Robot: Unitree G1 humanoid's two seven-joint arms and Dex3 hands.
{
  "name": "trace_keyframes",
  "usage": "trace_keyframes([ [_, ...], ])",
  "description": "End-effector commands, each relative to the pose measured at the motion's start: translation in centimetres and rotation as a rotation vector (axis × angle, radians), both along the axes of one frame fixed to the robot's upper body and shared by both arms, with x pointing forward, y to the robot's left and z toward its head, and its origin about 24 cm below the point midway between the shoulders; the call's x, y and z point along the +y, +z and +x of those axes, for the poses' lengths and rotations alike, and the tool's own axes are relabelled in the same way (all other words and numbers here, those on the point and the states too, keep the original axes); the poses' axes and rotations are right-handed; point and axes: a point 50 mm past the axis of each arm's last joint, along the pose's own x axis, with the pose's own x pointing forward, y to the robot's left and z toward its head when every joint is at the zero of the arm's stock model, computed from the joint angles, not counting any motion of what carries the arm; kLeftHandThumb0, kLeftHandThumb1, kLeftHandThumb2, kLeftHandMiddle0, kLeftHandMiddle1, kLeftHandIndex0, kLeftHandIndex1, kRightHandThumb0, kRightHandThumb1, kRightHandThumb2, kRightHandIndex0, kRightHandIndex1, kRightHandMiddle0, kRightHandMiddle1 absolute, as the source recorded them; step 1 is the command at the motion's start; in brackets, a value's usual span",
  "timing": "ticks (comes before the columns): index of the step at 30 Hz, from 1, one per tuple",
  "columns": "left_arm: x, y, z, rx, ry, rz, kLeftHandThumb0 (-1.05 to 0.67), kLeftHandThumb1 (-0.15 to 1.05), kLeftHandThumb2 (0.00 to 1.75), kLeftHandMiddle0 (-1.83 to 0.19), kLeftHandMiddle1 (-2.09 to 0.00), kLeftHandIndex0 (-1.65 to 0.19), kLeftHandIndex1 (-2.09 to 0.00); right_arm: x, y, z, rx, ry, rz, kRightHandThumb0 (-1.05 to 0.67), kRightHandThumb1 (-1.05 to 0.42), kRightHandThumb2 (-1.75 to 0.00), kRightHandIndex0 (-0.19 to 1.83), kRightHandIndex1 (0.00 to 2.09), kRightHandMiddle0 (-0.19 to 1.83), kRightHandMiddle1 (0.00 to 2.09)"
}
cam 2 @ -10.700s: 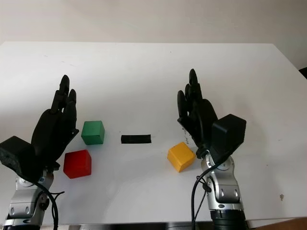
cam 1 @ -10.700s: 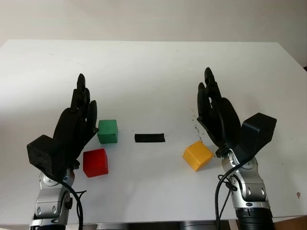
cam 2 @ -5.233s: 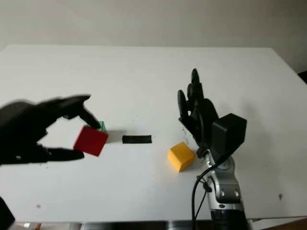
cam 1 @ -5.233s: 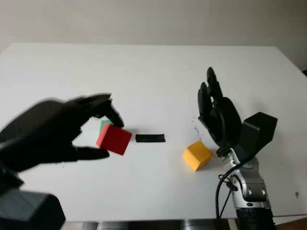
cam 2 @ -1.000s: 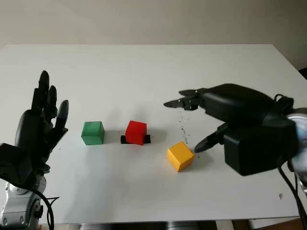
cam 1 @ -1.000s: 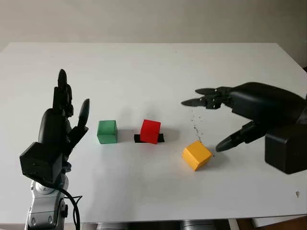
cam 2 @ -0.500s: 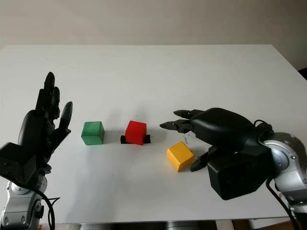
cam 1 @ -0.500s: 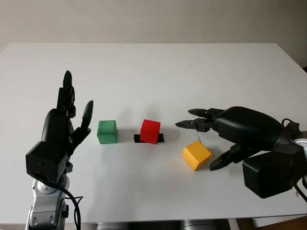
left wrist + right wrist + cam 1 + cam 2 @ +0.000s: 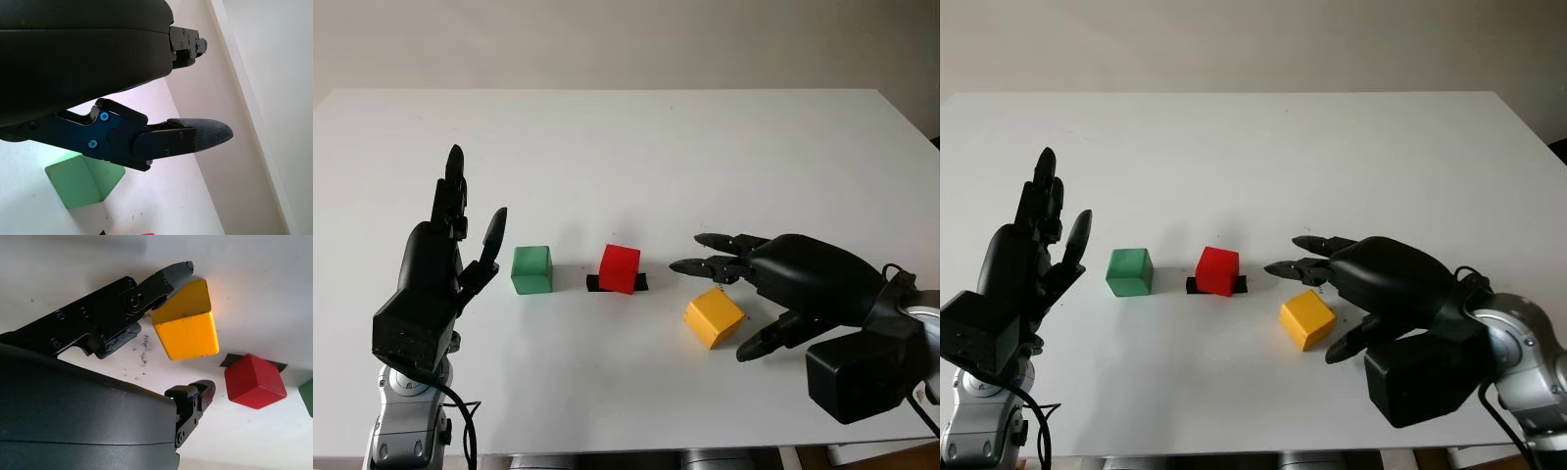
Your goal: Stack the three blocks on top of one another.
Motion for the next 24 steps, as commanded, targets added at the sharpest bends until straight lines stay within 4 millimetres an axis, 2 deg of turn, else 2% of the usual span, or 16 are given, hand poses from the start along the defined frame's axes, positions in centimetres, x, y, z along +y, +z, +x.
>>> trace_keyframes([
  [1,0.21,0.48,-0.24,-0.023,0.002,0.013,-0.64,1.05,0.48,0.04,-0.05,0.05,-0.05,0.07,-0.22,0.01,-0.008,-0.002,0.007,-0.45,-0.78,-0.06,0.22,0.08,0.47,0.11],
  [4,0.23,0.47,-0.36,-0.020,0.004,0.013,-0.62,1.05,0.48,0.05,-0.05,0.05,-0.05,0.02,-0.40,0.16,-0.005,-0.013,0.017,-0.39,-0.79,-0.06,0.21,0.07,0.48,0.11],
  [12,0.14,0.60,-0.57,-0.016,0.005,0.031,-0.62,1.05,0.48,0.05,-0.05,0.05,-0.05,-0.13,-0.72,0.58,-0.035,-0.012,0.033,-0.35,-0.80,-0.06,0.24,0.08,0.57,0.15],
  [14,0.17,0.60,-0.63,-0.013,0.013,0.055,-0.62,1.05,0.49,0.05,-0.05,0.05,-0.05,-0.11,-0.70,0.63,-0.044,-0.007,0.040,-0.34,-0.80,-0.06,0.25,0.08,0.64,0.20],
  [15,0.17,0.59,-0.64,-0.013,0.015,0.060,-0.62,1.05,0.49,0.05,-0.05,0.05,-0.06,-0.11,-0.68,0.65,-0.047,-0.006,0.045,-0.34,-0.80,-0.06,0.26,0.07,0.61,0.33],
  [18,0.15,0.48,-0.61,-0.008,0.021,0.069,-0.63,1.05,0.49,0.04,-0.06,0.04,-0.06,-0.08,-0.62,0.70,-0.041,-0.015,0.081,-0.30,-0.83,-0.06,0.27,0.06,0.44,0.91],
  [20,0.08,0.45,-0.54,-0.013,0.019,0.071,-0.63,1.05,0.49,0.03,-0.06,0.04,-0.06,-0.04,-0.53,0.74,-0.041,-0.017,0.093,-0.28,-0.85,-0.06,0.27,0.06,0.45,1.10],
  [24,0.01,0.40,-0.46,-0.011,0.021,0.069,-0.63,1.05,0.50,0.03,-0.06,0.04,-0.06,-0.01,-0.37,0.79,-0.031,-0.018,0.089,-0.27,-0.87,-0.06,0.26,0.05,0.48,1.20],
])
